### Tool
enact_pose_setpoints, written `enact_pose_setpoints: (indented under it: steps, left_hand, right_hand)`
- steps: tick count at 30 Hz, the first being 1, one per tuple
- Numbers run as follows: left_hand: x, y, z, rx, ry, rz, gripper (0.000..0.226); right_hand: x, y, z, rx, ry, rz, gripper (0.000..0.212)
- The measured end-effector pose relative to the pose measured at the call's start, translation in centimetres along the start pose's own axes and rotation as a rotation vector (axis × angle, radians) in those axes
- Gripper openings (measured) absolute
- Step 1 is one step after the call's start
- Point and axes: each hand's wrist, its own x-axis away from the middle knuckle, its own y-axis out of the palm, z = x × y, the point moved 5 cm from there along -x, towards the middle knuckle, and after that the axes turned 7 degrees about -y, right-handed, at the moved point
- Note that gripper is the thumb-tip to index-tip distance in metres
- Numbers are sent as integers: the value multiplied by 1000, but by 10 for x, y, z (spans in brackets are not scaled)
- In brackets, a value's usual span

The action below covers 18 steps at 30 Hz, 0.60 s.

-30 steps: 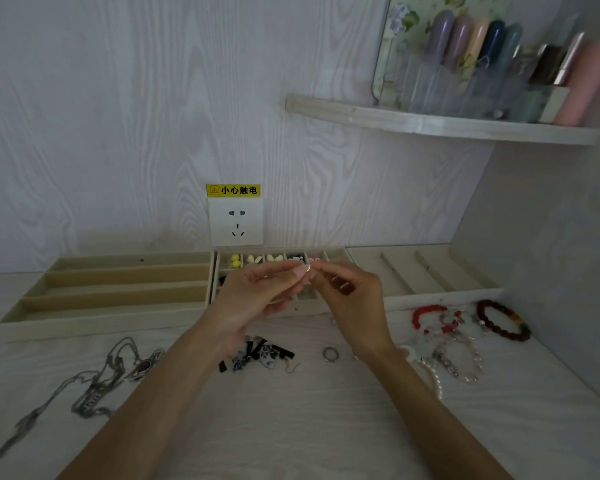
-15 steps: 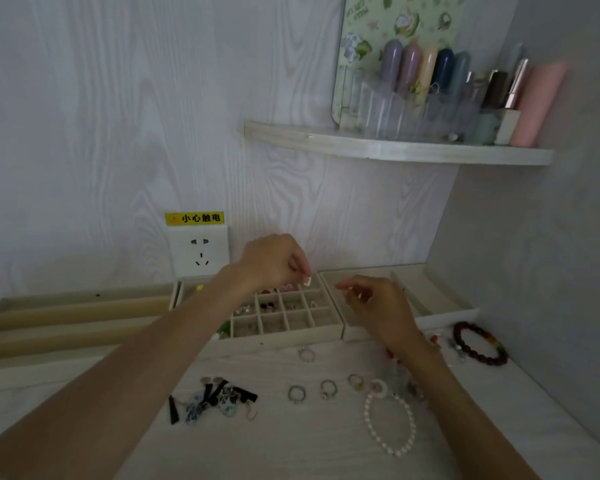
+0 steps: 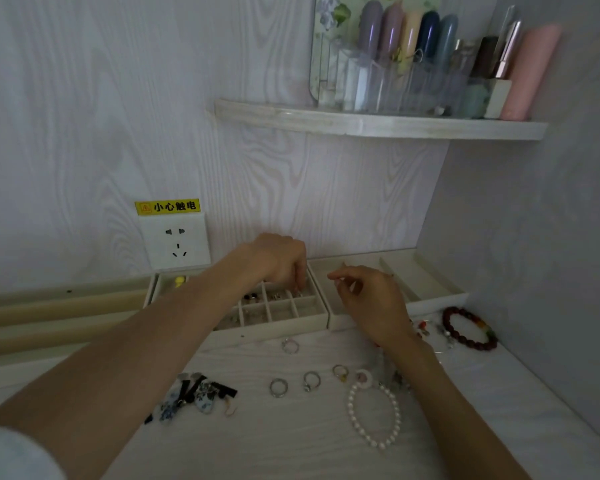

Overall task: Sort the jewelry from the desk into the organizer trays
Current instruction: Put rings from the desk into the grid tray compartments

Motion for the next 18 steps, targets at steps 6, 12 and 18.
enact_pose_setpoints:
  steps: [6, 12, 18]
  left_hand:
    - [-7, 0, 5, -40, -83, -33, 26]
    - [-4, -10, 0, 34, -91, 3, 24]
    - [8, -19, -21, 197, -96, 104, 20]
  right_hand:
    - [-18, 4, -11, 102, -57, -218, 35]
    - [-37, 3, -22, 139, -73, -413, 41]
    - [-48, 4, -31, 312, -124, -442, 12]
